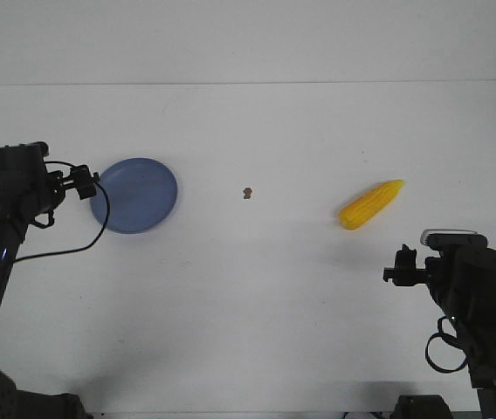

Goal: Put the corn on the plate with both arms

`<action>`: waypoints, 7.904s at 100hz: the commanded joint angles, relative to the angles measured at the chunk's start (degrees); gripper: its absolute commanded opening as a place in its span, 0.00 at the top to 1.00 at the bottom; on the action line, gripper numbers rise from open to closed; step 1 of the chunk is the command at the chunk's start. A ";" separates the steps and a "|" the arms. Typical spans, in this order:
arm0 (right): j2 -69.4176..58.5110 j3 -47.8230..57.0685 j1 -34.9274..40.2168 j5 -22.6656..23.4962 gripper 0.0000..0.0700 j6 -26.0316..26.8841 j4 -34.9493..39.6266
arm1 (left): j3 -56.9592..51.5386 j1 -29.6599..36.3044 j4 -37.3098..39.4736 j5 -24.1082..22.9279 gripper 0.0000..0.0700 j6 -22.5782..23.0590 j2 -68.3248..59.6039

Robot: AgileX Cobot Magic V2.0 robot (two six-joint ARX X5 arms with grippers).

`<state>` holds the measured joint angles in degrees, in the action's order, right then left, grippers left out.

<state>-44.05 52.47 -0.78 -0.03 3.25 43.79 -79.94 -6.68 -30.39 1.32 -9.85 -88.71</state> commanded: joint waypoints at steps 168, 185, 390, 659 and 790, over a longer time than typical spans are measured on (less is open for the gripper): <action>-0.26 0.87 0.07 0.07 0.37 1.49 -1.31 | -5.35 -3.10 0.46 16.50 0.99 -0.59 -23.32; -0.24 0.87 0.07 0.07 0.37 1.49 -1.29 | -5.35 -3.43 0.07 24.30 0.99 -1.42 -20.20; -0.26 0.87 0.07 0.04 0.37 1.49 -1.29 | 16.76 30.45 1.01 26.71 0.99 6.19 -7.87; -51.28 15.85 -2.60 7.63 0.28 28.55 -20.96 | 16.65 18.32 -0.81 7.91 0.11 12.20 20.74; -49.11 15.85 -0.35 20.44 0.88 20.06 -21.20 | 16.65 18.32 -0.02 7.91 0.11 11.96 20.74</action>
<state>-96.03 67.11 -1.85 19.66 27.22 22.20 -62.72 11.51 -30.52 9.15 2.22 -67.44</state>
